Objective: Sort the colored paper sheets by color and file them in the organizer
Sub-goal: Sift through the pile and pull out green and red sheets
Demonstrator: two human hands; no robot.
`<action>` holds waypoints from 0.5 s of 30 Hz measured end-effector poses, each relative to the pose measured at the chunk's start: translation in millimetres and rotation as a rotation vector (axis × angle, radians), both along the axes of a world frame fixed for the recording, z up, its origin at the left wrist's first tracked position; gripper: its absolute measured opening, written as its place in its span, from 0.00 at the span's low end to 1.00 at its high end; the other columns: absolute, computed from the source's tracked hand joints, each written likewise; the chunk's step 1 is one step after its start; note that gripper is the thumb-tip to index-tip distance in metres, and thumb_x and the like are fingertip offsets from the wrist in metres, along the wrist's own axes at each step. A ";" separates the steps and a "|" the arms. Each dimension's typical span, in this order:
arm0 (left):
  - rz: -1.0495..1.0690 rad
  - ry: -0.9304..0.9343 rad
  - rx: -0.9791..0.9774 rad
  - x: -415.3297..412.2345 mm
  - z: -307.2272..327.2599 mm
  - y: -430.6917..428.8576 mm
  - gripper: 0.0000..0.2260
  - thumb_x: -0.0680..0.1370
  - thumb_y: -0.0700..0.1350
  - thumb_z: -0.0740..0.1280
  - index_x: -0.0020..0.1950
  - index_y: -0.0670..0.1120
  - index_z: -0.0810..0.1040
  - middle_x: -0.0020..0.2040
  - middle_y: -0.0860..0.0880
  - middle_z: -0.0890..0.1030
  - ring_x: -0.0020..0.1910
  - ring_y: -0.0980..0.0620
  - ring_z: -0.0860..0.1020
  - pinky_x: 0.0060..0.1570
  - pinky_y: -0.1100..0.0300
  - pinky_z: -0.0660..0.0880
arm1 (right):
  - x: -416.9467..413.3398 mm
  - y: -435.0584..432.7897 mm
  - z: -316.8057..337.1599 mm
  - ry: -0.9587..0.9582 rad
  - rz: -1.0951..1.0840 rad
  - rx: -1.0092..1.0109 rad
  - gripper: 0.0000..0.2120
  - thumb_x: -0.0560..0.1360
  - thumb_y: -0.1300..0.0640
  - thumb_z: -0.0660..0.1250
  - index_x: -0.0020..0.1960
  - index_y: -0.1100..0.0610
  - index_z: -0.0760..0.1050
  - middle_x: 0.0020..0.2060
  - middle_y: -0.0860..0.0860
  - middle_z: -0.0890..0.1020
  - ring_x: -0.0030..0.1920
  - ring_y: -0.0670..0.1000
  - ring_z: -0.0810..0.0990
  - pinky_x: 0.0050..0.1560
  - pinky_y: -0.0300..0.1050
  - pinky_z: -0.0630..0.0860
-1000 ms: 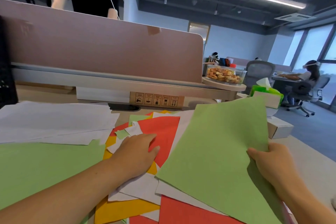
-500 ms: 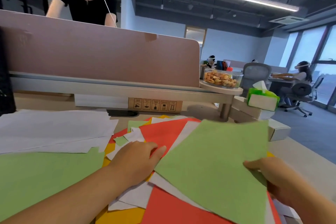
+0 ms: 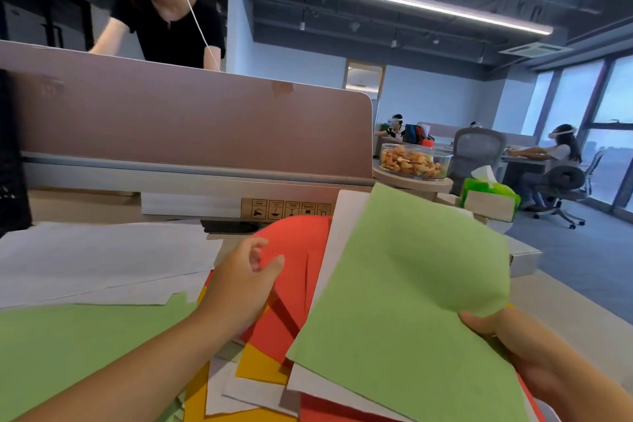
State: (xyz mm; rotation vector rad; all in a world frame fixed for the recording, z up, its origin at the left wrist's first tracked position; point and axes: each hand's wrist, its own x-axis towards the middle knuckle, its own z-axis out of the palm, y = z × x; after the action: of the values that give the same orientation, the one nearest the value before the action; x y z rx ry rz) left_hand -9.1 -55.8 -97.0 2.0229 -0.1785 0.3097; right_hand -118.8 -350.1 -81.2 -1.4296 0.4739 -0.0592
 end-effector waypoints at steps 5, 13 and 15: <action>-0.103 0.246 -0.649 -5.8 19.5 -1.9 0.21 0.76 0.47 0.70 0.65 0.51 0.66 0.57 0.46 0.78 0.47 0.52 0.78 0.36 0.62 0.77 | 0.4 0.3 0.2 0.000 -0.018 0.027 0.12 0.76 0.72 0.57 0.51 0.61 0.76 0.37 0.58 0.85 0.31 0.56 0.84 0.39 0.47 0.77; -0.343 0.502 -0.665 3.9 3.3 -3.9 0.10 0.80 0.34 0.59 0.57 0.42 0.77 0.49 0.44 0.84 0.39 0.48 0.81 0.30 0.59 0.78 | 3.2 8.4 -1.8 0.040 -0.037 0.011 0.12 0.75 0.70 0.59 0.51 0.61 0.78 0.43 0.61 0.85 0.36 0.59 0.84 0.53 0.55 0.76; -0.310 0.465 -0.543 2.6 0.7 -4.3 0.12 0.81 0.32 0.55 0.56 0.44 0.76 0.47 0.43 0.83 0.39 0.47 0.82 0.31 0.58 0.78 | 4.1 12.3 -4.7 0.070 -0.048 -0.034 0.10 0.74 0.69 0.60 0.51 0.62 0.78 0.45 0.63 0.84 0.42 0.62 0.82 0.54 0.57 0.74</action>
State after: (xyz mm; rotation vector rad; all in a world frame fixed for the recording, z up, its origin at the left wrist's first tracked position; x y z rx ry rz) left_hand -6.5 -60.1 -96.3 1.4504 -0.0981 -0.2856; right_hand -114.6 -337.8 -85.8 -1.4572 0.5669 -0.0561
